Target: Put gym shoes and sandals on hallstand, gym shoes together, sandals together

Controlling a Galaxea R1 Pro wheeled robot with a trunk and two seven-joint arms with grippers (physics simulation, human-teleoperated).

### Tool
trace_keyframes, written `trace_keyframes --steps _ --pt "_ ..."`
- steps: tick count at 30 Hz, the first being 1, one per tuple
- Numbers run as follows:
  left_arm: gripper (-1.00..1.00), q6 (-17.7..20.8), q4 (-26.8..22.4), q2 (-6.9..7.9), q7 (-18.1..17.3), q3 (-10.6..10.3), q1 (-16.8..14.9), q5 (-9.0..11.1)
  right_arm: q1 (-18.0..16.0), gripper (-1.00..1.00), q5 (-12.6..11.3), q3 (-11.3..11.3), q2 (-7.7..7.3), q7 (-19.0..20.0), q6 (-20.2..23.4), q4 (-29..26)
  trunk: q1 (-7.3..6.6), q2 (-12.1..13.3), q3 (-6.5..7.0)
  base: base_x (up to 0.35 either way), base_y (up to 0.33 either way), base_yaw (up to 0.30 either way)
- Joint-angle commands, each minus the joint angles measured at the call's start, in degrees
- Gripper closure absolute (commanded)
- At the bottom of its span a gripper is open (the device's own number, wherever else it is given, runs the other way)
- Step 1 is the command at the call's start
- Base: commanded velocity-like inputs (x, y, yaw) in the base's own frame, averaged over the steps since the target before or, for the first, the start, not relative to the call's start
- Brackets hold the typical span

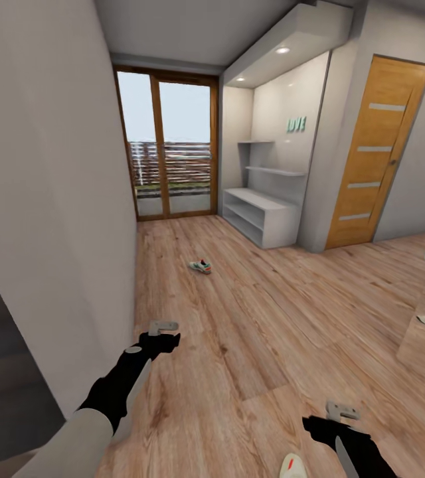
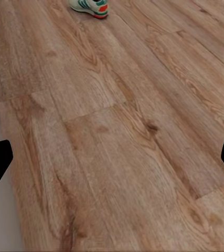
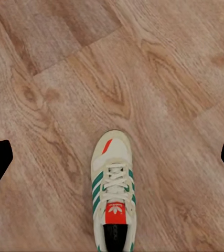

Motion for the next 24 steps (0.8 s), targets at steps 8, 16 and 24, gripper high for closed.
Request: trace_keyframes --steps 8,16,24 --pt "-1.00 0.34 -0.10 -0.65 0.00 -0.06 -0.02 0.03 -0.02 -1.00 -0.05 -0.08 0.00 0.07 -1.50 2.50 0.01 -0.03 -0.06 0.050 -0.037 0.000" --pt "-1.00 0.33 -0.10 -0.94 0.02 -0.25 -0.02 0.02 -0.02 -1.00 -0.06 -0.07 0.02 0.07 -1.76 2.89 0.01 -0.03 -0.06 -0.076 -0.004 0.000" --pt "-1.00 0.27 -0.11 -0.96 -0.01 -0.84 -0.02 0.00 -0.02 -1.00 0.02 -0.04 0.02 0.09 -1.78 2.86 0.01 -0.03 -0.06 -0.081 0.000 0.000"
